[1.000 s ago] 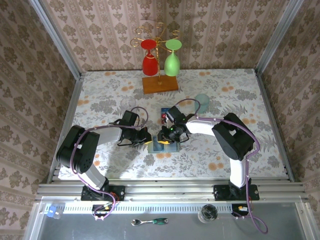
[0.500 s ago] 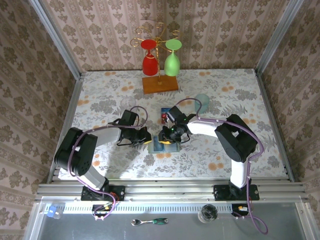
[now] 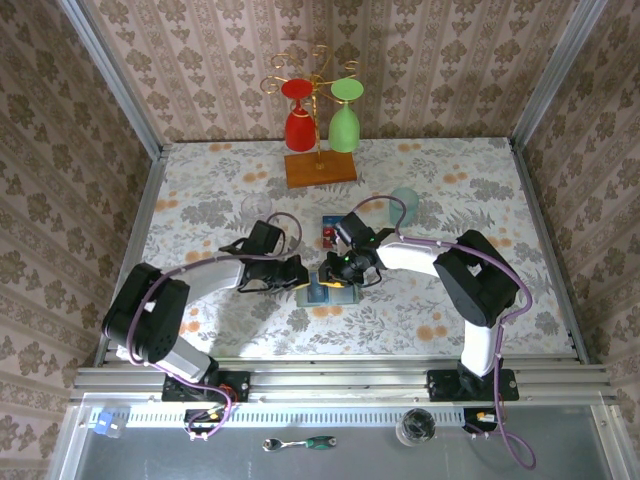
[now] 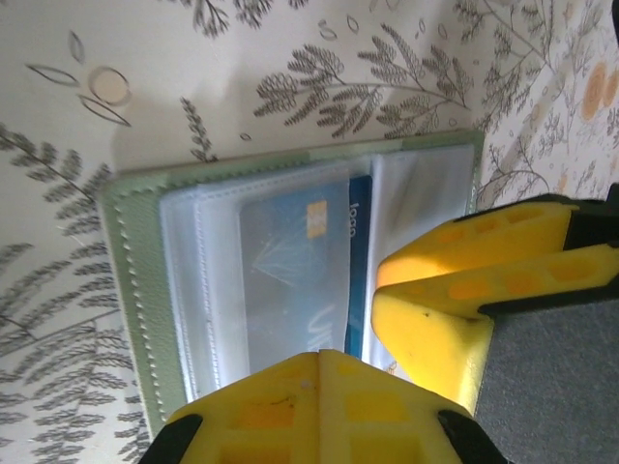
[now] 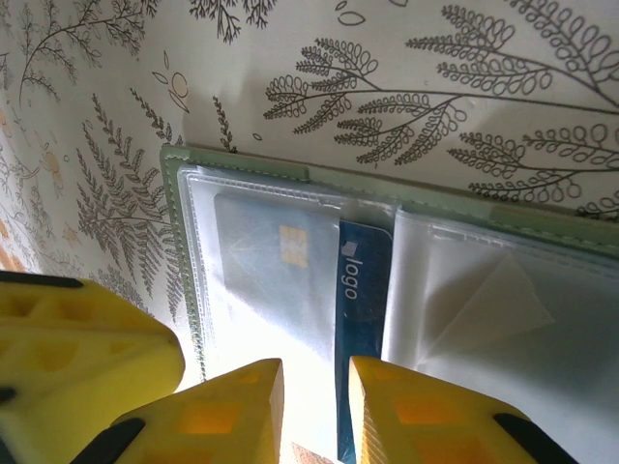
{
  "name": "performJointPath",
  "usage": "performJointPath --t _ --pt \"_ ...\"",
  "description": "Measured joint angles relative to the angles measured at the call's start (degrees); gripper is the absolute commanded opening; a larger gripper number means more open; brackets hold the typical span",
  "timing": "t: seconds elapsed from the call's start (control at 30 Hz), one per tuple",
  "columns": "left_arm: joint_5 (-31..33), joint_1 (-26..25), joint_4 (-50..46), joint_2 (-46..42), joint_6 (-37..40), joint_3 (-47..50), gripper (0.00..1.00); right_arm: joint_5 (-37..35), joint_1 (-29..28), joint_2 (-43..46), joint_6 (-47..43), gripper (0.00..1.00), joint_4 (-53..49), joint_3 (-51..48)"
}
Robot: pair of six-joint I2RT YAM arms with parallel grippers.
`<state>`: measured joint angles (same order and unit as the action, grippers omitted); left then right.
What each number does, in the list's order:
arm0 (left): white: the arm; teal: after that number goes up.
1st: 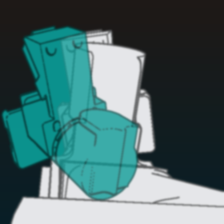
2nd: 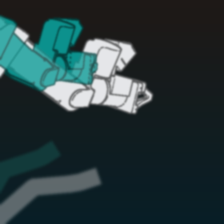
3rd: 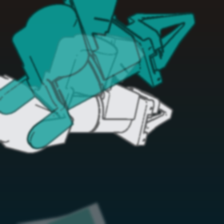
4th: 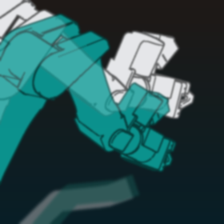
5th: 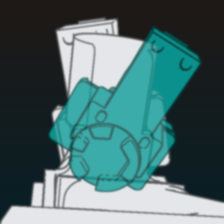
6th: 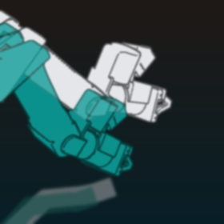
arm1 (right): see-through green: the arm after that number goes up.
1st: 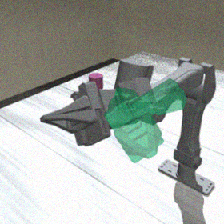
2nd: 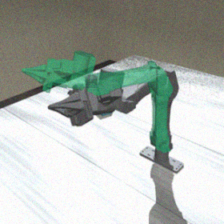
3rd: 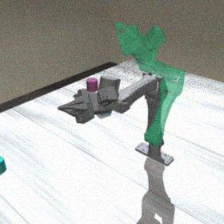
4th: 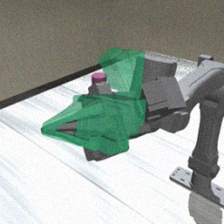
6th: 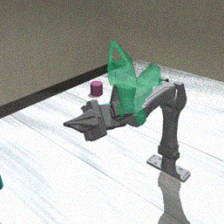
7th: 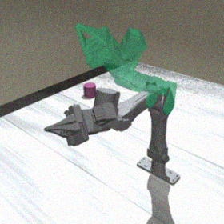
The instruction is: Take the credit cards out of the card holder
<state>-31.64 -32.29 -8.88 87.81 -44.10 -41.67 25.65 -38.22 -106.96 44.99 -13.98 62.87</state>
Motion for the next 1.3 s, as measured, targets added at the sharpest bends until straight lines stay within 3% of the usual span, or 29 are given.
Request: performJointPath --t 1.07,1.3 --pt "1.7 -0.3 0.0 3.3 -0.3 0.5 0.05 0.7 0.7 -1.4 0.0 0.26 0.5 -0.4" --pt "1.9 -0.3 -0.1 3.3 -0.2 0.5 0.00 1.8 0.9 -1.7 0.0 0.25 1.2 -0.4"
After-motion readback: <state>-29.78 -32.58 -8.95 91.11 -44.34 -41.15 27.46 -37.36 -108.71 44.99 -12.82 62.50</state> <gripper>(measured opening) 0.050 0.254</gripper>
